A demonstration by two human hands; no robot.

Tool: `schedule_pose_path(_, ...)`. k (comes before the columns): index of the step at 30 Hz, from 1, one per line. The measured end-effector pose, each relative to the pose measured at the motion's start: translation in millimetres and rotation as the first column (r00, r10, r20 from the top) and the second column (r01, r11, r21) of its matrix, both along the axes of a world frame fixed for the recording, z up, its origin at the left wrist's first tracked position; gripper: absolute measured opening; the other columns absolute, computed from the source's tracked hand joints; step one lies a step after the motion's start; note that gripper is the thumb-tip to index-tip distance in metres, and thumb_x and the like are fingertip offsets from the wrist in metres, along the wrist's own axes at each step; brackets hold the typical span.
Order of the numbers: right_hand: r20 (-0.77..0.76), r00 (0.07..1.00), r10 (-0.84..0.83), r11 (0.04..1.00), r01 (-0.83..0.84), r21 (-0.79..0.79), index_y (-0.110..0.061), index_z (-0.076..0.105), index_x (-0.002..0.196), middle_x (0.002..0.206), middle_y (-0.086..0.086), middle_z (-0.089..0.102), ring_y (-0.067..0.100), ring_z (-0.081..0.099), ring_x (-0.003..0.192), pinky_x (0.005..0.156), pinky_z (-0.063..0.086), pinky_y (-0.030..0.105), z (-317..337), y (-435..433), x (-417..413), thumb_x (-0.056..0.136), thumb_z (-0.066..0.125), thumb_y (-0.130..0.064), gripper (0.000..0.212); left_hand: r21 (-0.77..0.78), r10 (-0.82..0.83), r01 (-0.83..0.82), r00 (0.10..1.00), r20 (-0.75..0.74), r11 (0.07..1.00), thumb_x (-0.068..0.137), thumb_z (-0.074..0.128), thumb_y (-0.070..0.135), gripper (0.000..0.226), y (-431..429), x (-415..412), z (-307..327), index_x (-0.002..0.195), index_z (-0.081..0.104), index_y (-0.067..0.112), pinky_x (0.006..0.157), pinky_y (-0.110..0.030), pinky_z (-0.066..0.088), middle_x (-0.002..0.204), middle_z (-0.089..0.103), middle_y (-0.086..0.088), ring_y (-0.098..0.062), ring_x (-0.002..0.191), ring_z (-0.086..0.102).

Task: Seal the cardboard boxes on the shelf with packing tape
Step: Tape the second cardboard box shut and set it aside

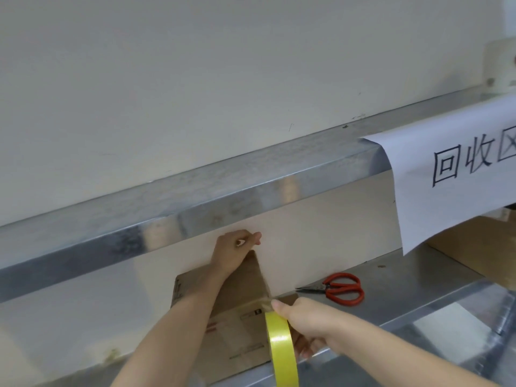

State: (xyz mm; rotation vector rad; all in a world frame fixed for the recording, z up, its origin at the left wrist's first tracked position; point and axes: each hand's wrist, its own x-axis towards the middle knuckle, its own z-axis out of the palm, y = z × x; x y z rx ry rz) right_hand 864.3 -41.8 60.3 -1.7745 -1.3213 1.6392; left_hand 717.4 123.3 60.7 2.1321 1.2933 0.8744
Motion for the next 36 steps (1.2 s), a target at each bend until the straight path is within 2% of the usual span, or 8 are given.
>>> schedule_pose_path(4, 0.007, 1.000, 0.004, 1.000, -0.004, -0.009, -0.009, 0.052, 0.082, 0.052, 0.000, 0.061, 0.013, 0.058, 0.050, 0.048, 0.048, 0.022, -3, -2, 2, 0.102, 0.033, -0.049, 0.048, -0.060, -0.115, 0.113, 0.993, -0.033, 0.992, 0.087, 0.066, 0.035, 0.025, -3, -14, -4, 0.071, 0.076, 0.019, 0.086, -0.013, 0.044, 0.083, 0.074, 0.008, 0.001, 0.085, 0.065)
schedule_pose_path(9, 0.003, 1.000, 0.000, 1.000, 0.001, -0.024, -0.009, 0.052, 0.084, 0.061, 0.003, 0.059, 0.013, 0.057, 0.050, 0.048, 0.047, 0.021, -3, -3, 5, 0.101, 0.034, -0.050, 0.048, 0.065, -0.216, 0.227, 0.966, -0.140, 0.972, 0.084, 0.070, 0.036, 0.016, 9, -11, -26, 0.088, 0.077, 0.022, 0.088, -0.017, 0.039, 0.092, 0.055, 0.013, -0.004, 0.092, 0.054)
schedule_pose_path(16, 0.094, 0.995, 0.042, 0.999, -0.042, -0.001, -0.008, 0.049, 0.104, 0.074, 0.001, 0.056, 0.012, 0.058, 0.060, 0.055, 0.048, 0.022, 1, 1, 4, 0.099, 0.031, -0.056, 0.051, 0.158, -0.140, 0.253, 0.847, -0.513, 0.954, 0.092, 0.027, 0.059, 0.046, 11, -12, -25, 0.085, 0.066, 0.035, 0.093, -0.034, 0.038, 0.101, 0.043, 0.017, -0.006, 0.099, 0.043)
schedule_pose_path(21, 0.089, 0.996, 0.019, 1.000, -0.020, 0.007, -0.006, 0.053, 0.102, 0.067, 0.002, 0.057, 0.016, 0.059, 0.061, 0.053, 0.049, 0.022, -5, 5, 2, 0.098, 0.032, -0.058, 0.056, 0.172, -0.111, 0.298, 0.735, -0.669, 0.939, 0.085, 0.011, 0.067, 0.065, 11, -7, -14, 0.100, 0.066, 0.037, 0.100, -0.029, 0.026, 0.119, 0.052, 0.021, -0.005, 0.115, 0.041)
schedule_pose_path(24, 0.046, 0.999, 0.001, 1.000, -0.001, -0.002, -0.005, 0.052, 0.107, 0.067, 0.003, 0.055, 0.014, 0.057, 0.058, 0.049, 0.047, 0.020, -2, 2, 4, 0.100, 0.033, -0.053, 0.052, 0.149, -0.224, 0.315, 0.871, -0.437, 0.937, 0.095, 0.043, 0.051, 0.035, 9, -9, -11, 0.113, 0.066, 0.033, 0.104, -0.031, 0.033, 0.122, 0.059, 0.016, -0.006, 0.117, 0.047)
schedule_pose_path(27, 0.034, 0.999, 0.009, 0.999, -0.010, 0.038, -0.009, 0.052, 0.093, 0.067, 0.002, 0.052, 0.012, 0.053, 0.057, 0.050, 0.047, 0.019, 0, 0, 1, 0.102, 0.032, -0.049, 0.045, 0.034, -0.303, 0.311, 0.943, -0.140, 0.950, 0.093, 0.059, 0.034, 0.018, -6, -5, -1, 0.095, 0.074, 0.024, 0.095, -0.034, 0.046, 0.098, 0.071, 0.012, -0.009, 0.098, 0.060)
schedule_pose_path(31, 0.015, 0.999, 0.037, 0.998, -0.038, 0.054, -0.012, 0.049, 0.083, 0.067, 0.002, 0.051, 0.012, 0.053, 0.057, 0.046, 0.045, 0.018, 1, 2, -5, 0.102, 0.034, -0.048, 0.044, -0.046, -0.352, 0.350, 0.916, -0.193, 0.936, 0.085, 0.066, 0.046, 0.033, -21, -2, -11, 0.067, 0.076, 0.021, 0.079, -0.033, 0.049, 0.066, 0.066, 0.009, -0.009, 0.073, 0.060)
schedule_pose_path(36, 0.030, 0.997, 0.064, 0.997, -0.066, 0.046, -0.011, 0.048, 0.083, 0.066, 0.003, 0.055, 0.011, 0.055, 0.053, 0.048, 0.045, 0.019, -8, 8, -6, 0.101, 0.033, -0.052, 0.047, 0.015, -0.350, 0.364, 0.904, -0.247, 0.931, 0.090, 0.059, 0.048, 0.046, -15, -3, -24, 0.061, 0.074, 0.016, 0.070, -0.013, 0.039, 0.052, 0.058, 0.008, 0.000, 0.063, 0.055)
